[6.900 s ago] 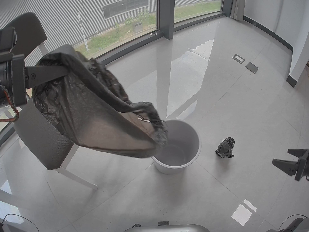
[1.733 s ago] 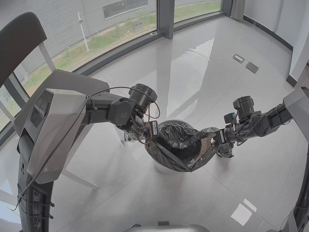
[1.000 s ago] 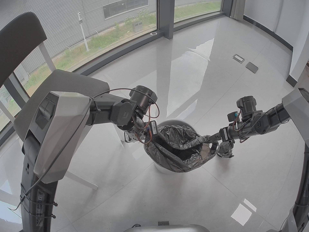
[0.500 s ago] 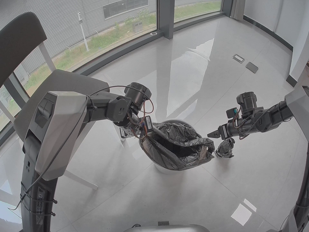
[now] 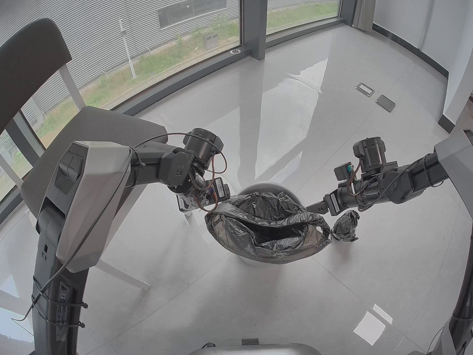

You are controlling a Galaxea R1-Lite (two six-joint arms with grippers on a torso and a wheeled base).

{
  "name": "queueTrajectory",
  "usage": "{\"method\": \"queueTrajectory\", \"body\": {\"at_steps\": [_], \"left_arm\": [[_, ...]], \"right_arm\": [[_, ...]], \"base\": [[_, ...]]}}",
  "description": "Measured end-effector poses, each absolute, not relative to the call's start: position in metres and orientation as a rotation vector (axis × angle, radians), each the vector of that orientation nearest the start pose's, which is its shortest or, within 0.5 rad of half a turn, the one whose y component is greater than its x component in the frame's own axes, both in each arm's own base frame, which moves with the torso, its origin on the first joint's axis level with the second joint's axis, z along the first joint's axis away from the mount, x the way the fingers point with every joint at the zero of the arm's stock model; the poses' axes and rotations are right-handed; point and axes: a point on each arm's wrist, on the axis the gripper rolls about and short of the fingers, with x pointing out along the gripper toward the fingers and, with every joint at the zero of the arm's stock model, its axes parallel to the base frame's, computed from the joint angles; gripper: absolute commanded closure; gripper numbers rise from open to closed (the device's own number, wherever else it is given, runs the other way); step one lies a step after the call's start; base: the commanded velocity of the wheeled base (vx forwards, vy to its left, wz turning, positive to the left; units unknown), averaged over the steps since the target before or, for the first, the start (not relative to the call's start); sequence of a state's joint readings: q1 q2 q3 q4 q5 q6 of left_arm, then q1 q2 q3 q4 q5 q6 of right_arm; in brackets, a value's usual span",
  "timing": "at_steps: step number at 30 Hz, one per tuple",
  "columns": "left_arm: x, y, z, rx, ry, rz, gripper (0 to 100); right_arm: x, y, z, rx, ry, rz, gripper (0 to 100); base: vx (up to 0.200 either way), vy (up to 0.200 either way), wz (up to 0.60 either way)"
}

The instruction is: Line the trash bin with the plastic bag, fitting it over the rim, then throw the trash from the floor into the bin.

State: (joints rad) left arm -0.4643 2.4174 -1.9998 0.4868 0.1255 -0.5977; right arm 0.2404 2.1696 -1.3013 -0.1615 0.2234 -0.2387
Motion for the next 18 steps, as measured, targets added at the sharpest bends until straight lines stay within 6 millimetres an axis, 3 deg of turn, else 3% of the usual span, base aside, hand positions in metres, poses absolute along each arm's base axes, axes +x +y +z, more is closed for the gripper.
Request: {"method": "queueTrajectory", "body": {"at_steps": [7, 18], "left_arm": [[0.426, -0.209, 0.125, -0.299, 0.917, -0.028, 0], [0.4, -0.208, 0.185, -0.322, 0.829, -0.079, 0]], "right_arm": [[0.408, 0.117, 0.09, -0.41, 0.514, 0.652, 0], [0.415, 0.147, 0.044, -0.666, 0.453, 0.823, 0]], "base": [[0.0, 0.0, 0.0], [0.0, 0.0, 0.0]]}}
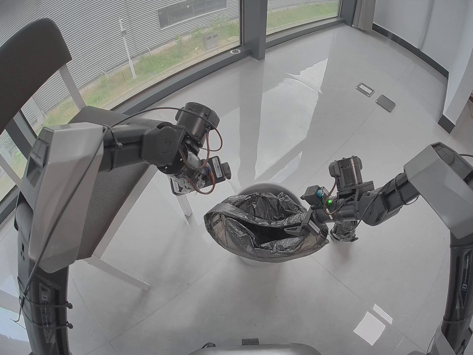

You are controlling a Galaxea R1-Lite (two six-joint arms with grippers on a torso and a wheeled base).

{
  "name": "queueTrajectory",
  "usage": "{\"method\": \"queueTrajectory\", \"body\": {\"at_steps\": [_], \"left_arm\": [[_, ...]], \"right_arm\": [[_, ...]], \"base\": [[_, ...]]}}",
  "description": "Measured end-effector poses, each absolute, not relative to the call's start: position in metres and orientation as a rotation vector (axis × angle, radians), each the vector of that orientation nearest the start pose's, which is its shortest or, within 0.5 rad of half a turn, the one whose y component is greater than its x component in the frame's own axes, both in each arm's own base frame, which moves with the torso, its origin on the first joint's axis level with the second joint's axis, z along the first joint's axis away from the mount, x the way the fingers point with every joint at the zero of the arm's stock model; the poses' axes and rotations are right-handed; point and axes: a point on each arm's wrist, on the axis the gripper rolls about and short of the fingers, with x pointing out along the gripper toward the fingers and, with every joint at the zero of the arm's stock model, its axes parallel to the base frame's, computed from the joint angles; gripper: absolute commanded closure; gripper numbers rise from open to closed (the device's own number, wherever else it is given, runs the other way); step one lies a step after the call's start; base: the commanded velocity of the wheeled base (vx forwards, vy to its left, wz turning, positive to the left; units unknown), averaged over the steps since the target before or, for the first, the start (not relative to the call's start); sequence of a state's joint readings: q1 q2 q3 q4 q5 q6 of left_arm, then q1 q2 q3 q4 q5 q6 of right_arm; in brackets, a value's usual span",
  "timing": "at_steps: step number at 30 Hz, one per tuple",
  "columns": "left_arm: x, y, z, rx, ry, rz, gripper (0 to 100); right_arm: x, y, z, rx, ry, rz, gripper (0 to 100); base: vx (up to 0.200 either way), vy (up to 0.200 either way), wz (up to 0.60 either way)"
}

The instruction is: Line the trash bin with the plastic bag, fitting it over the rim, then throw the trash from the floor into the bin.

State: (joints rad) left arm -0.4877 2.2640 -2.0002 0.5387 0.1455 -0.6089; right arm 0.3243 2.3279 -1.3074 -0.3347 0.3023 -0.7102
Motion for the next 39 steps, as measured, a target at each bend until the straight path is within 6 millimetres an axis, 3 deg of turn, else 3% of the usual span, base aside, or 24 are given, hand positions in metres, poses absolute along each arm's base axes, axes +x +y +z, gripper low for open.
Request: {"method": "queueTrajectory", "body": {"at_steps": [13, 19, 28, 29, 39], "left_arm": [[0.377, -0.203, 0.232, -0.347, 0.734, -0.119, 0], [0.372, -0.201, 0.239, -0.35, 0.725, -0.122, 0], [0.369, -0.199, 0.243, -0.346, 0.724, -0.115, 0], [0.368, -0.2, 0.244, -0.346, 0.723, -0.116, 0], [0.366, -0.2, 0.247, -0.345, 0.715, -0.117, 0]], "right_arm": [[0.438, 0.156, 0.02, -0.783, 0.407, 0.854, 0], [0.443, 0.156, 0.009, -0.802, 0.414, 0.86, 0], [0.461, 0.146, 0.01, -0.812, 0.376, 0.818, 0], [0.463, 0.144, 0.011, -0.813, 0.373, 0.811, 100], [0.474, 0.132, 0.015, -0.811, 0.353, 0.771, 100]], "base": [[0.0, 0.0, 0.0], [0.0, 0.0, 0.0], [0.0, 0.0, 0.0], [0.0, 0.0, 0.0], [0.0, 0.0, 0.0]]}}
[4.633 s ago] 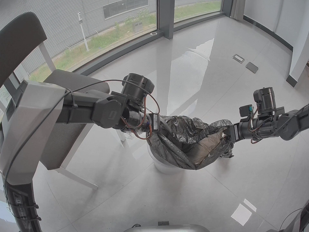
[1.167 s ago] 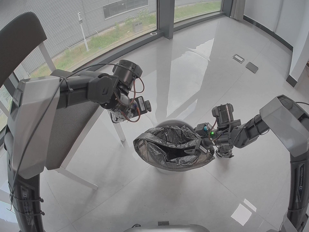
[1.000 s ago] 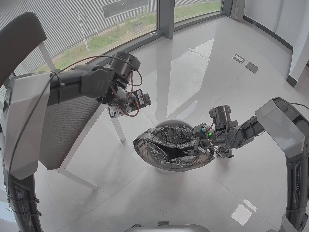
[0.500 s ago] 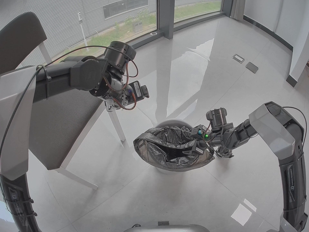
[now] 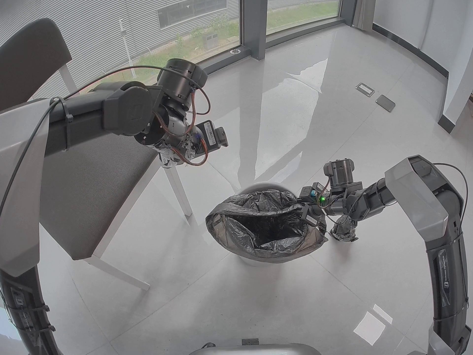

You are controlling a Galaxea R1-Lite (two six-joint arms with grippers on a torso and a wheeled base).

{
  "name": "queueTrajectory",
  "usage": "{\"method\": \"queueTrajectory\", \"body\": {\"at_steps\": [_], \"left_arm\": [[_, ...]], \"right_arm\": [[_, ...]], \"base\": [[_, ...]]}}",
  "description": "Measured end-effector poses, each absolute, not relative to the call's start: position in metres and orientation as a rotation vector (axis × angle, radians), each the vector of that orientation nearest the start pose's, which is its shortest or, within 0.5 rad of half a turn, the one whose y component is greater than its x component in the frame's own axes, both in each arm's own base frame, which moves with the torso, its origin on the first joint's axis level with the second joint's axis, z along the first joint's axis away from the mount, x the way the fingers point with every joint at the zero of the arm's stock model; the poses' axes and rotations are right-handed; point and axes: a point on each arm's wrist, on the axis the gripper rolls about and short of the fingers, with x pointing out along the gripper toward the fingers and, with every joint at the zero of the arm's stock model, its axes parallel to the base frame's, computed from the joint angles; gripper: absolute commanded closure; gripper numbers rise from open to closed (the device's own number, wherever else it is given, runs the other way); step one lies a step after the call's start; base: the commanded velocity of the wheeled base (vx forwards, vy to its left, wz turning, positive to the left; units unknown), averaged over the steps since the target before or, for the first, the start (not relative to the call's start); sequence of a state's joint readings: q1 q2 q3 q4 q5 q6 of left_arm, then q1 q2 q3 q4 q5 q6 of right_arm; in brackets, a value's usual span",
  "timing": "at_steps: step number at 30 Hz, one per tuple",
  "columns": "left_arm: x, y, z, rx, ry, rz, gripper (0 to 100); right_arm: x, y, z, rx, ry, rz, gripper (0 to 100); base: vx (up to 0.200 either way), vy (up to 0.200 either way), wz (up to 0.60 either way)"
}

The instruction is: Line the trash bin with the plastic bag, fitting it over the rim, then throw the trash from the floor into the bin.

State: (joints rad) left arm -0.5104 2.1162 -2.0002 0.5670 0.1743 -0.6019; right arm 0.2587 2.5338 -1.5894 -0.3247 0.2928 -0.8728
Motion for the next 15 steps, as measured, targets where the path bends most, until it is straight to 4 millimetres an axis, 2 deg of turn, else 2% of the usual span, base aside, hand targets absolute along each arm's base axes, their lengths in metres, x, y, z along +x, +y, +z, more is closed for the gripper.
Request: {"method": "queueTrajectory", "body": {"at_steps": [6, 15], "left_arm": [[0.365, -0.201, 0.247, -0.344, 0.715, -0.117, 0], [0.363, -0.202, 0.247, -0.34, 0.721, -0.116, 0]], "right_arm": [[0.479, 0.134, 0.026, -0.799, 0.319, 0.757, 100], [0.49, 0.139, 0.057, -0.732, 0.276, 0.721, 100]], "base": [[0.0, 0.0, 0.0], [0.0, 0.0, 0.0]]}}
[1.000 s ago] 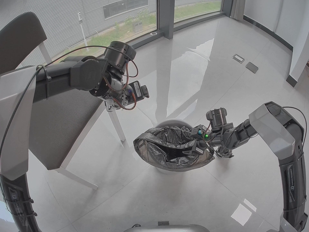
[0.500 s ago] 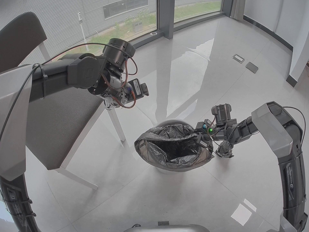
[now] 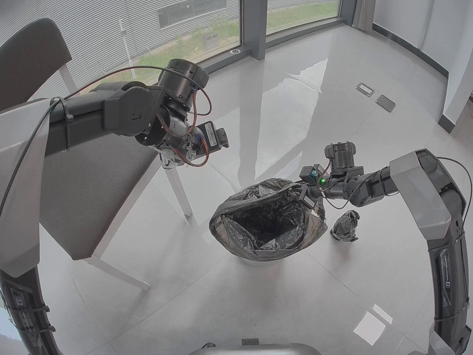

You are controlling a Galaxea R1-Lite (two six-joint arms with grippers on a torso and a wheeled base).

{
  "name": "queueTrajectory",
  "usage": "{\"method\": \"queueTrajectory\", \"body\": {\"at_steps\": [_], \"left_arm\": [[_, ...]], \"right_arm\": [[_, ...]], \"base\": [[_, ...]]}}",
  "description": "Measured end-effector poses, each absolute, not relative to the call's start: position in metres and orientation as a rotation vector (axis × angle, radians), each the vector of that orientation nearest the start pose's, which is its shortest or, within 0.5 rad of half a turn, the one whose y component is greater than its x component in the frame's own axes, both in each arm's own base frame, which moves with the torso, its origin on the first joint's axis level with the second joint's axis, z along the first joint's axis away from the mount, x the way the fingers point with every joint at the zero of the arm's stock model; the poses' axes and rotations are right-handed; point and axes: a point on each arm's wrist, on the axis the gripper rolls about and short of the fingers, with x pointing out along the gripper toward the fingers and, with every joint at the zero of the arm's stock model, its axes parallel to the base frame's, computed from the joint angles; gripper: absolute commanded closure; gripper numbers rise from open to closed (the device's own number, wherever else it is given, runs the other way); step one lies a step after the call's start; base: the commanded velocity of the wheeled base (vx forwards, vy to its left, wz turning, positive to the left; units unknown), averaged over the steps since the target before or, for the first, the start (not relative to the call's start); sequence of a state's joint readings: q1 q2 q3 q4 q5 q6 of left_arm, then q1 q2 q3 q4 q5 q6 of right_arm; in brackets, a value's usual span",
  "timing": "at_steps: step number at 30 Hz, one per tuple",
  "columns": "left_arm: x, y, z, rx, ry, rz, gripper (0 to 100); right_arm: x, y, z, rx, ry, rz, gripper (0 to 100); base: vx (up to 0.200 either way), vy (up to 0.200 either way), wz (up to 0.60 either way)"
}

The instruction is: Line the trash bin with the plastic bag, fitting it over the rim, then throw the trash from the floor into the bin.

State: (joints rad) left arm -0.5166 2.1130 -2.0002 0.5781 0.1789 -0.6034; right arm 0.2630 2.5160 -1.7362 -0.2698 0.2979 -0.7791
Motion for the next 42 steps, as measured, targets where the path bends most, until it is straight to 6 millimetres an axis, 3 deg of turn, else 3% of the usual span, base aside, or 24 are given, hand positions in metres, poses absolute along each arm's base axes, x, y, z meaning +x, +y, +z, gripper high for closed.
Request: {"method": "queueTrajectory", "body": {"at_steps": [6, 12, 13, 27, 37, 42], "left_arm": [[0.356, -0.201, 0.252, -0.337, 0.719, -0.119, 0], [0.349, -0.198, 0.256, -0.334, 0.723, -0.118, 0], [0.348, -0.197, 0.256, -0.334, 0.724, -0.118, 0], [0.338, -0.196, 0.258, -0.326, 0.731, -0.121, 0], [0.338, -0.196, 0.257, -0.325, 0.732, -0.122, 0], [0.338, -0.196, 0.255, -0.325, 0.735, -0.119, 0]], "right_arm": [[0.499, 0.14, 0.072, -0.681, 0.252, 0.689, 100], [0.506, 0.141, 0.07, -0.654, 0.246, 0.675, 100], [0.507, 0.142, 0.069, -0.654, 0.245, 0.673, 0], [0.513, 0.135, 0.063, -0.642, 0.254, 0.641, 0], [0.49, 0.147, 0.043, -0.696, 0.319, 0.718, 0], [0.476, 0.163, 0.034, -0.764, 0.307, 0.778, 0]], "base": [[0.0, 0.0, 0.0], [0.0, 0.0, 0.0], [0.0, 0.0, 0.0], [0.0, 0.0, 0.0], [0.0, 0.0, 0.0], [0.0, 0.0, 0.0]]}}
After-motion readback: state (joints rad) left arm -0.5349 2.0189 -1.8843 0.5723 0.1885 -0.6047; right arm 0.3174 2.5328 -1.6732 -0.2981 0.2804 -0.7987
